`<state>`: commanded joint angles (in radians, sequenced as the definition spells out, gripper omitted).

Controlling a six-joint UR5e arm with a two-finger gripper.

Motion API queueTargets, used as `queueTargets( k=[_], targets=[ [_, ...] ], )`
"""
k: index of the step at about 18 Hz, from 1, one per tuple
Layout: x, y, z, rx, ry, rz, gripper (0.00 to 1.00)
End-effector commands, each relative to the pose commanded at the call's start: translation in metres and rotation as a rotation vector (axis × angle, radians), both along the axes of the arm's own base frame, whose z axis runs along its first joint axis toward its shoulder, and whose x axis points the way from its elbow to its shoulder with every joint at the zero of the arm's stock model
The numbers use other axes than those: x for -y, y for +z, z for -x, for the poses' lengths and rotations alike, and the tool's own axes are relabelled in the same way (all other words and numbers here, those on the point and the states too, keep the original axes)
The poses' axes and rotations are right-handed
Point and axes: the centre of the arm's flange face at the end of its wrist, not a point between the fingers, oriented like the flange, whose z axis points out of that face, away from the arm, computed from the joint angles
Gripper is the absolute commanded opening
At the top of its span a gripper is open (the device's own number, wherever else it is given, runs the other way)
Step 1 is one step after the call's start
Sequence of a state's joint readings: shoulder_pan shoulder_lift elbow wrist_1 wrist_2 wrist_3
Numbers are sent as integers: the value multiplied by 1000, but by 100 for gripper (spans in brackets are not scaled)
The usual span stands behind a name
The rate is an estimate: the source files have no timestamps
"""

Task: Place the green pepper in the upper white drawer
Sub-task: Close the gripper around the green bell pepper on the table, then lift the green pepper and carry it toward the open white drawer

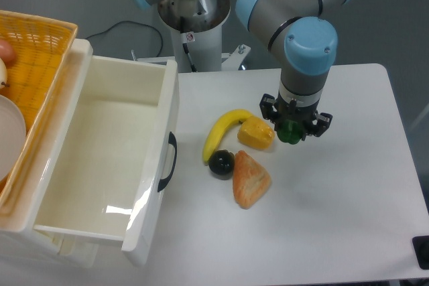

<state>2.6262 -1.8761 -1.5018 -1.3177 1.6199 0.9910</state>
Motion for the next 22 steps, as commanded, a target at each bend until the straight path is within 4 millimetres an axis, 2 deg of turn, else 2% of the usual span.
queueTargets(
  k=[6, 9, 13, 14, 15, 17, 22],
  targets=[
    [-2, 15, 6, -8, 20, -46, 51],
    [-4, 31, 3, -15, 70, -94, 51],
    [-10, 40, -1, 1, 131, -148, 51],
    [-11, 46, -5, 2, 151, -167, 51],
    [-8, 64, -12, -17, 175, -190, 51],
    [-9, 75, -22, -23, 197, -212, 51],
    [-2, 129, -51, -40, 283, -332, 51]
  ],
)
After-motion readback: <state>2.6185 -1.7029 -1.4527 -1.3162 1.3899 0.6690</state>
